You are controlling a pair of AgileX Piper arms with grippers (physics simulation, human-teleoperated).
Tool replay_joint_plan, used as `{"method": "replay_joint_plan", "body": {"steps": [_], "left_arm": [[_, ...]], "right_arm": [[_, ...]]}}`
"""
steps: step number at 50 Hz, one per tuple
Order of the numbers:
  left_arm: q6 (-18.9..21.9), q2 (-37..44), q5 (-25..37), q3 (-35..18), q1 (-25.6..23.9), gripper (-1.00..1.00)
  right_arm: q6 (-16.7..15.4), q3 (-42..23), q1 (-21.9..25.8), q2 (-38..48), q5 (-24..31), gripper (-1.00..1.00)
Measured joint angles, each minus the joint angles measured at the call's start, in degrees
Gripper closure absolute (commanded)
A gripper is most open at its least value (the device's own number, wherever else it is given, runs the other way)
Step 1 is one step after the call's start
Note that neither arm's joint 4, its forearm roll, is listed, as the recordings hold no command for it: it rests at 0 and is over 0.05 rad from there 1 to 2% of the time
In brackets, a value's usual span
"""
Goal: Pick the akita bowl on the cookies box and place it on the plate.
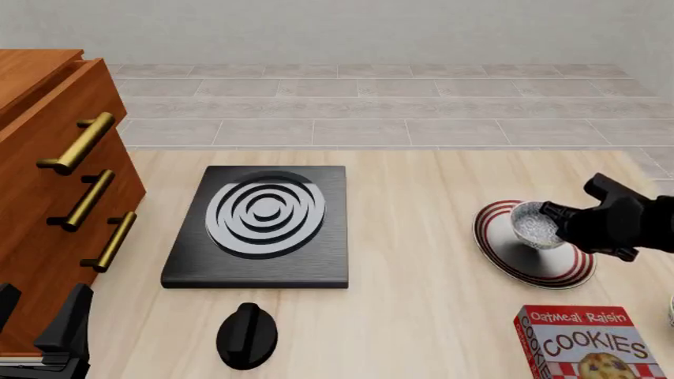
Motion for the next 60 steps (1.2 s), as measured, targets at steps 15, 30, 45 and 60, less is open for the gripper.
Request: {"method": "replay_joint_plan", "body": {"steps": [15, 30, 45, 60], "left_arm": [[0.0, 0.0, 0.0, 0.0, 0.0, -1.0], [0.0, 0.0, 0.0, 0.0, 0.0, -1.0], [0.0, 0.0, 0.0, 0.0, 0.0, -1.0], [0.0, 0.0, 0.0, 0.0, 0.0, -1.0]], "right_arm": [[-0.7, 0.2, -0.5, 0.3, -0.2, 1.0], [-0.7, 0.5, -0.4, 1.2, -0.9, 1.0], [-0.5, 0.9, -0.6, 1.9, -1.9, 1.0], [-0.1, 1.2, -0.7, 2.3, -2.8, 1.0]]}}
